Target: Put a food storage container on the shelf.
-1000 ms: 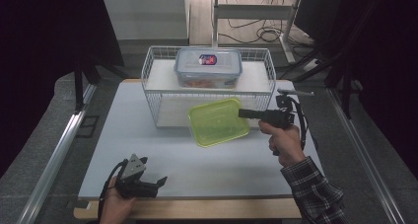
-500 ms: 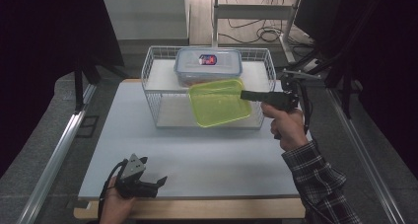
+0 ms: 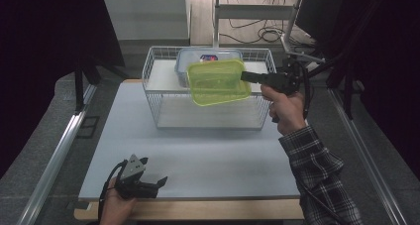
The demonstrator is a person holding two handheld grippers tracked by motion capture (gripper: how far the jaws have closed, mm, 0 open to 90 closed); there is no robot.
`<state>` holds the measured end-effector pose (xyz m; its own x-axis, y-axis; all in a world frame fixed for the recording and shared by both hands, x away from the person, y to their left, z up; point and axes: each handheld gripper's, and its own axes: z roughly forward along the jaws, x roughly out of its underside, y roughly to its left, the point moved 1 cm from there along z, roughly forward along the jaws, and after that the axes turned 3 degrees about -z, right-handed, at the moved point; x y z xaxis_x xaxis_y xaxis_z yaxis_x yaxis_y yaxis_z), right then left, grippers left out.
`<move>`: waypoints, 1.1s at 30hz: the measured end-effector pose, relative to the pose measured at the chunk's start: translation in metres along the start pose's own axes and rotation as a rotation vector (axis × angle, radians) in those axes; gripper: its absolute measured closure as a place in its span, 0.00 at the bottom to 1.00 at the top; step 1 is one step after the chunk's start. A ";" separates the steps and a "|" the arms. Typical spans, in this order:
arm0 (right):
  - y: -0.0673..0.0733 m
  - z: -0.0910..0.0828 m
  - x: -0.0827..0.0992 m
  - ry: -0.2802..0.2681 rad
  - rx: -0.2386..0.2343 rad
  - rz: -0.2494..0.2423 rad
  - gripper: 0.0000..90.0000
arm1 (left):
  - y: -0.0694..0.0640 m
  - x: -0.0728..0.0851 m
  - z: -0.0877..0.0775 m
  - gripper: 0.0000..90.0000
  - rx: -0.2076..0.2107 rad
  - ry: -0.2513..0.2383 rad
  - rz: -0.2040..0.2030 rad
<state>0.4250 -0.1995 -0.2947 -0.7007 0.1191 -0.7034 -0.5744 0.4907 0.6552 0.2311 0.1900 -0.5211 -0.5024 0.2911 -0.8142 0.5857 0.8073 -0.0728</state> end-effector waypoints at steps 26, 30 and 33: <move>0.008 0.033 -0.049 -0.117 0.170 -0.021 0.89 | -0.001 0.000 0.001 0.06 0.008 0.002 0.004; 0.009 0.039 -0.051 -0.122 0.190 -0.031 0.89 | -0.002 0.000 0.001 0.06 0.012 0.004 0.004; 0.007 0.043 -0.051 -0.128 0.207 -0.031 0.89 | -0.002 0.000 0.002 0.06 0.013 0.006 0.010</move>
<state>0.4745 -0.1647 -0.2660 -0.6171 0.2032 -0.7602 -0.4866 0.6606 0.5717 0.2309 0.1876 -0.5221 -0.5002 0.3024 -0.8114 0.5987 0.7978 -0.0718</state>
